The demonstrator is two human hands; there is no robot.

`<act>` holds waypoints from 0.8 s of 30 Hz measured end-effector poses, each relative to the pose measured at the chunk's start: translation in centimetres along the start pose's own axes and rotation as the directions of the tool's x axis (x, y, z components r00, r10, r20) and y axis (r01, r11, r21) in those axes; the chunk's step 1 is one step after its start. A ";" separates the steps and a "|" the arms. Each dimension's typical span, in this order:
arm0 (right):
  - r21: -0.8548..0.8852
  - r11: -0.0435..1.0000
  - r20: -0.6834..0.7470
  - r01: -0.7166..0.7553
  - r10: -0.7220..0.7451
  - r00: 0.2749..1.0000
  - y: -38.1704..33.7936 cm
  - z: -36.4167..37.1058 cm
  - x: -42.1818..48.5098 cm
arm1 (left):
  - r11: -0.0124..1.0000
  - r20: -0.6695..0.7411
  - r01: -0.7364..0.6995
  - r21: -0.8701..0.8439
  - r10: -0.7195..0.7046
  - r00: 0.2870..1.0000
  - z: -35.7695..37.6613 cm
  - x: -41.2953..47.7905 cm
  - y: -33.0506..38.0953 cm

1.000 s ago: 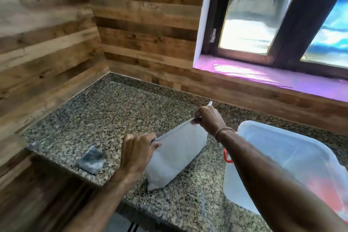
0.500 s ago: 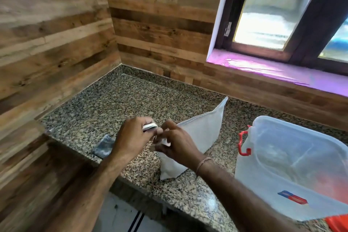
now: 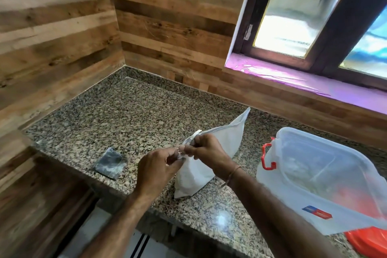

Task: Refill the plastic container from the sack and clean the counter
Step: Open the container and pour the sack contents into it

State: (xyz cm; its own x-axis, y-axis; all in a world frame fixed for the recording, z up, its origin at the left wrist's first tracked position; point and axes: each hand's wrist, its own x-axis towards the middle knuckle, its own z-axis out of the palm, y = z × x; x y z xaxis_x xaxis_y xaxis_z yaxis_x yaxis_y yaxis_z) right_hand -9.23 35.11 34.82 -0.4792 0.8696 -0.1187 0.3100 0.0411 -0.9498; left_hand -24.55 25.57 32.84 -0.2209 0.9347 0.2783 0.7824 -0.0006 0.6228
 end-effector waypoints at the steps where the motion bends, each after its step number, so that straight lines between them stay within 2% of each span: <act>1: -0.032 0.999 -0.029 -0.002 0.001 1.000 -0.1 -0.3 0.1 | 1.000 -0.006 -0.023 0.014 0.023 1.000 0.0 0.0 0.0; 4: -0.087 0.996 -0.212 -0.027 0.008 0.977 -0.3 -3.8 0.7 | 0.997 0.053 -0.059 0.045 0.057 0.997 -0.5 -0.1 -1.2; 7: -0.127 0.986 -0.435 -0.109 0.043 0.900 0.6 -9.5 2.0 | 0.995 0.206 -0.043 0.089 0.024 0.978 -1.9 0.5 -1.8; 10: -0.171 0.972 -0.428 -0.164 0.077 0.901 0.8 -10.7 2.9 | 0.963 0.319 -0.142 0.229 0.063 0.946 -2.0 2.8 0.8; 12: -0.219 0.963 -0.430 -0.155 0.048 0.902 0.6 -10.0 3.6 | 0.899 0.363 -0.231 0.372 0.088 0.928 -0.1 5.2 3.4; 15: -0.311 0.939 -0.432 -0.149 0.000 0.902 0.6 -10.2 4.7 | 0.813 0.379 -0.274 0.513 0.072 0.923 3.1 8.4 6.5; 19: -0.286 0.943 -0.500 -0.170 0.005 0.866 1.3 -13.7 6.1 | 0.818 0.352 -0.316 0.482 0.149 0.924 3.8 9.6 6.6; 21: -0.203 0.958 -0.565 -0.202 0.054 0.824 1.8 -16.4 7.2 | 0.846 0.335 -0.310 0.434 0.168 0.927 3.4 9.4 5.6; 24: -0.182 0.939 -0.648 -0.293 0.110 0.754 3.0 -20.1 9.1 | 0.877 0.314 -0.276 0.394 0.154 0.937 2.6 9.5 4.1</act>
State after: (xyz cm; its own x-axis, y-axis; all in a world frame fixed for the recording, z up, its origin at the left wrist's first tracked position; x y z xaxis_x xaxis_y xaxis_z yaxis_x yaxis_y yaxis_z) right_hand 3.83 53.03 36.67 0.2048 0.9788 -0.0065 0.5804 -0.1268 -0.8044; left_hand -21.90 35.41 36.14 0.0961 0.9873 0.1267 0.9763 -0.1183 0.1813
